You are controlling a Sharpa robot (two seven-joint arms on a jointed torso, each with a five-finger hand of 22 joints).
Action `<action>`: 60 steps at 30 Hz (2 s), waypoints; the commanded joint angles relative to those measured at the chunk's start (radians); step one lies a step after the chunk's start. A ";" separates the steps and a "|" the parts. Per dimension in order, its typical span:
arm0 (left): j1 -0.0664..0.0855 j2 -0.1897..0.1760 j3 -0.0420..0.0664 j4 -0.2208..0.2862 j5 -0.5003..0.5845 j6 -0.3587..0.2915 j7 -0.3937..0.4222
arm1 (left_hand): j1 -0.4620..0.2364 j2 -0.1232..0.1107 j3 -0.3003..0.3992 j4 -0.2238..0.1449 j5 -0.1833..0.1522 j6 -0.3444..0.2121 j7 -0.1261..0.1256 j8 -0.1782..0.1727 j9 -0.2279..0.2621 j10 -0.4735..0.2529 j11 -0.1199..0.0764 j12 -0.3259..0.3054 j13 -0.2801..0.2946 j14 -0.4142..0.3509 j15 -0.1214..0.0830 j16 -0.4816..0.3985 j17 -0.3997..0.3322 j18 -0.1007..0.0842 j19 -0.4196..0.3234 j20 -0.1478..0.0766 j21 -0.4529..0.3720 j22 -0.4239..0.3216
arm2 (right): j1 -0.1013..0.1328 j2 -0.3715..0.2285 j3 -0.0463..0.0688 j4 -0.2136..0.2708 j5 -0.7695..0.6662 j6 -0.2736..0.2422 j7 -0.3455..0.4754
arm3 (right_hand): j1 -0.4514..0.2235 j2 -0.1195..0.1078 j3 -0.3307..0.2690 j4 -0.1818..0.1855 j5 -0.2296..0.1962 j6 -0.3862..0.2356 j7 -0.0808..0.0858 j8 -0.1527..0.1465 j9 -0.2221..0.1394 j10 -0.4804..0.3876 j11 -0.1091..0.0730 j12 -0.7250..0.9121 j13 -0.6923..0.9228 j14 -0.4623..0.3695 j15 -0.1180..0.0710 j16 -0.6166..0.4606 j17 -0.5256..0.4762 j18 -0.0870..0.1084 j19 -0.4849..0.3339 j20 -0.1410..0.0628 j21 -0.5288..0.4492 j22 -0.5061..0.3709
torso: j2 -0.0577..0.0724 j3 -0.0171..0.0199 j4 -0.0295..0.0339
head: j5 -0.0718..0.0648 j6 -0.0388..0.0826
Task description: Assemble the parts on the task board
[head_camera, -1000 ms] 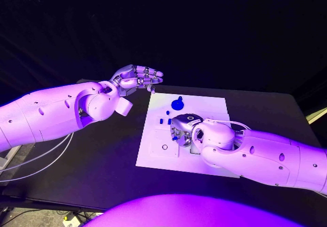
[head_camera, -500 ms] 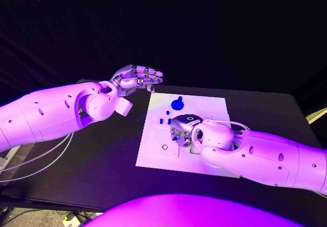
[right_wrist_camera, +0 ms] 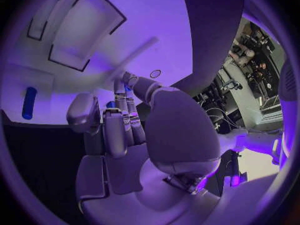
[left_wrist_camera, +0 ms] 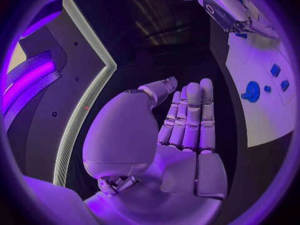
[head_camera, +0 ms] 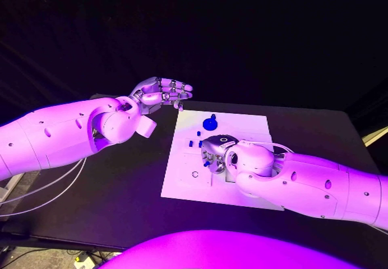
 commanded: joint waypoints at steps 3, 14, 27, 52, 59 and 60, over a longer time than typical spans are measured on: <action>0.001 0.002 0.001 0.004 0.001 0.000 0.000 | -0.003 0.013 -0.036 0.009 0.006 -0.015 0.010 0.014 0.007 -0.030 0.005 0.016 0.015 -0.006 0.003 -0.012 -0.011 -0.009 0.001 0.005 -0.018 -0.007 | -0.002 0.009 -0.003 -0.011 -0.002 0.011 -0.004 | -0.010 0.049 0.031 -0.009 0.007 0.005 0.001 0.027 0.031 0.021 -0.012 0.012 0.013 0.046 0.003 0.010 0.010 -0.015 -0.004 0.006 -0.003 -0.002 | 0.000 -0.0001 0.0001 | 0.002 0.000; 0.001 0.000 0.001 0.006 0.001 0.000 -0.001 | -0.002 0.013 -0.036 0.009 0.006 -0.015 0.010 0.014 0.007 -0.030 0.005 0.016 0.015 -0.006 0.003 -0.012 -0.011 -0.009 0.001 0.005 -0.018 -0.007 | -0.003 0.012 -0.005 -0.010 0.005 0.016 0.009 | -0.011 0.049 0.030 -0.010 0.007 0.004 0.001 0.026 0.032 0.019 -0.011 0.011 0.014 0.045 0.003 0.007 0.005 -0.013 -0.008 0.006 -0.009 -0.008 | 0.000 -0.0001 -0.0008 | 0.005 0.000; 0.001 0.000 0.001 0.005 0.001 0.001 -0.002 | -0.002 0.013 -0.036 0.009 0.006 -0.015 0.010 0.014 0.007 -0.030 0.005 0.016 0.015 -0.006 0.003 -0.012 -0.011 -0.009 0.001 0.005 -0.018 -0.007 | -0.005 0.008 -0.006 -0.003 0.010 0.003 0.019 | -0.013 0.047 0.028 -0.011 0.007 0.001 0.002 0.026 0.033 0.017 -0.011 0.011 0.014 0.043 0.004 0.004 -0.001 -0.012 -0.011 0.007 -0.014 -0.013 | 0.000 0.0014 -0.0018 | 0.007 0.000; 0.001 -0.004 0.001 0.002 0.001 0.001 -0.006 | -0.002 0.013 -0.037 0.009 0.006 -0.016 0.010 0.015 0.007 -0.032 0.005 0.019 0.015 -0.005 0.004 -0.010 -0.011 -0.009 0.002 0.005 -0.017 -0.007 | -0.004 -0.006 -0.006 -0.008 0.008 -0.035 0.039 | -0.019 -0.022 0.035 -0.035 0.006 -0.199 0.010 -0.072 0.010 -0.233 0.044 0.022 -0.034 -0.008 0.045 -0.092 -0.158 0.031 -0.135 0.041 -0.216 -0.214 | 0.000 0.0017 -0.0014 | 0.004 0.000; 0.001 -0.005 0.001 0.001 -0.001 0.004 -0.006 | -0.001 0.013 -0.037 0.008 0.006 -0.017 0.010 0.015 0.007 -0.033 0.005 0.019 0.015 -0.005 0.004 -0.010 -0.011 -0.009 0.002 0.005 -0.017 -0.007 | -0.004 -0.040 -0.006 0.023 -0.007 -0.035 0.031 | -0.008 -0.029 0.029 -0.043 0.006 -0.212 0.007 -0.075 0.010 -0.252 0.047 0.031 -0.038 -0.016 0.047 -0.107 -0.180 0.036 -0.150 0.043 -0.238 -0.235 | 0.000 0.0012 -0.0005 | -0.001 0.000; 0.001 -0.005 0.001 0.002 -0.001 0.004 -0.006 | -0.001 0.013 -0.037 0.008 0.006 -0.017 0.010 0.015 0.007 -0.033 0.005 0.019 0.015 -0.005 0.004 -0.010 -0.011 -0.009 0.002 0.005 -0.017 -0.007 | -0.003 -0.051 -0.006 0.032 -0.009 -0.041 0.030 | -0.005 -0.028 0.029 -0.045 0.007 -0.211 0.007 -0.074 0.011 -0.253 0.047 0.033 -0.039 -0.016 0.047 -0.108 -0.182 0.036 -0.150 0.042 -0.239 -0.235 | 0.000 0.0007 -0.0005 | -0.002 0.000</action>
